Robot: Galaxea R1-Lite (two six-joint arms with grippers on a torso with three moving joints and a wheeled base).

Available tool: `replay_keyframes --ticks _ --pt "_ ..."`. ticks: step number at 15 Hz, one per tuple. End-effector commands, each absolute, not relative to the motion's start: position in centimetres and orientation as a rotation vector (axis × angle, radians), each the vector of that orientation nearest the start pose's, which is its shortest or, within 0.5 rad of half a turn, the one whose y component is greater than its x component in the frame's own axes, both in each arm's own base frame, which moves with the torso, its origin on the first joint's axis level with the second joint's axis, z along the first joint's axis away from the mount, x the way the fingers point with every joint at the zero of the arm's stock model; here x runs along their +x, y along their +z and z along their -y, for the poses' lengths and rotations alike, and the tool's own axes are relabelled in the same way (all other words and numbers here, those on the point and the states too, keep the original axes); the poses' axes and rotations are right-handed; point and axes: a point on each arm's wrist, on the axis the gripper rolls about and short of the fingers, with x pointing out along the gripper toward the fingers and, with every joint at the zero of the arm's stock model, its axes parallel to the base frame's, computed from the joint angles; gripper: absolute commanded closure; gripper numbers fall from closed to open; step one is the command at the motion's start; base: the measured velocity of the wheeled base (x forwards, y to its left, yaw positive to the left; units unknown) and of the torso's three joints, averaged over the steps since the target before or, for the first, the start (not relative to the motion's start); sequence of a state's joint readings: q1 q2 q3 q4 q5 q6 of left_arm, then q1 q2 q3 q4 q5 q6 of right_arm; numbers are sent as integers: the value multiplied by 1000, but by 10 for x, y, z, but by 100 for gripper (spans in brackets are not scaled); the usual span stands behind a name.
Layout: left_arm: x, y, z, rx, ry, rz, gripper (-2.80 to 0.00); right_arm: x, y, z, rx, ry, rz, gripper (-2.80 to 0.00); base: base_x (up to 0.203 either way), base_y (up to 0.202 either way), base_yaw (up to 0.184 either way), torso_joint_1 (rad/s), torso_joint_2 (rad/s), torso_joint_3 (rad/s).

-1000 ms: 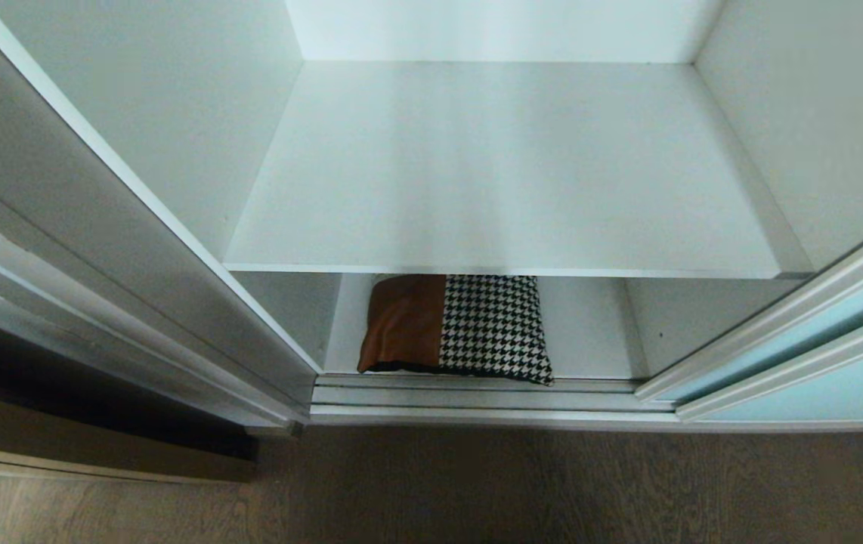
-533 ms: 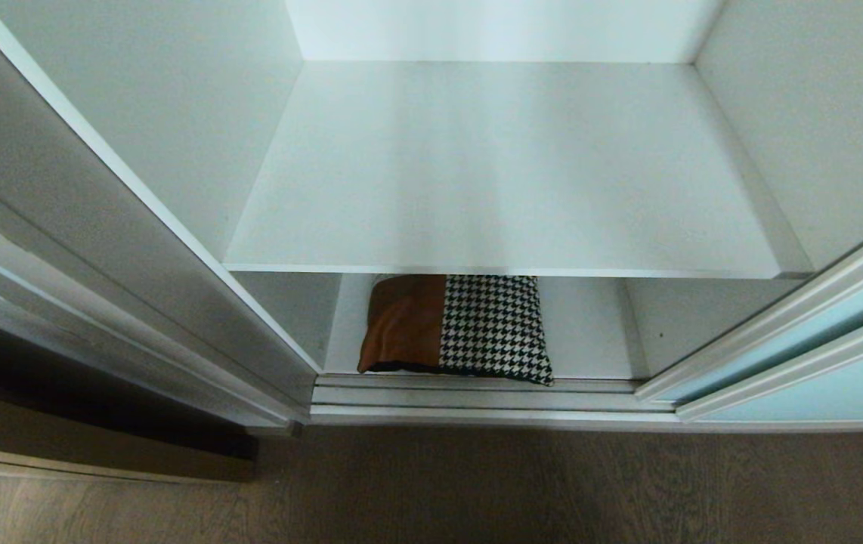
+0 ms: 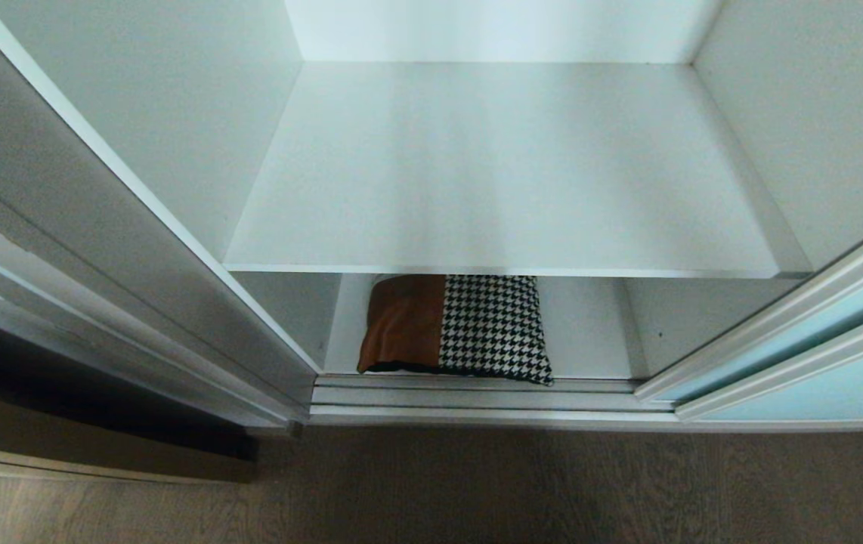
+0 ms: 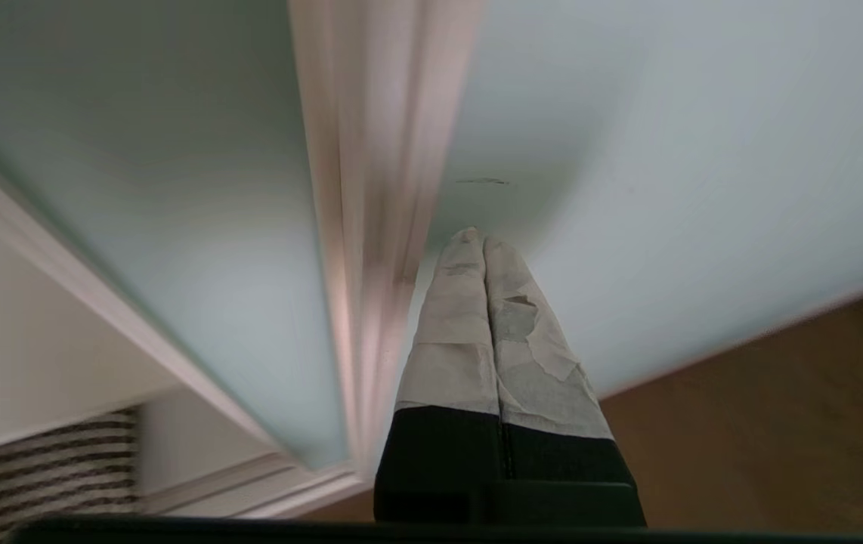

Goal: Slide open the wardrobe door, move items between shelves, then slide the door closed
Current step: Close the door

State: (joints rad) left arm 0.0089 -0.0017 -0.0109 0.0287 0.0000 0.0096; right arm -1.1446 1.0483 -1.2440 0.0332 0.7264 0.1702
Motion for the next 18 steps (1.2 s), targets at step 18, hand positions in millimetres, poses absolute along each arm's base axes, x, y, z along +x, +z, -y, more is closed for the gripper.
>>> replay_keyframes --ticks 18 --pt "-24 75 0 9 9 -17 0 15 376 -8 34 65 146 0 0 0 0 0 0 0"
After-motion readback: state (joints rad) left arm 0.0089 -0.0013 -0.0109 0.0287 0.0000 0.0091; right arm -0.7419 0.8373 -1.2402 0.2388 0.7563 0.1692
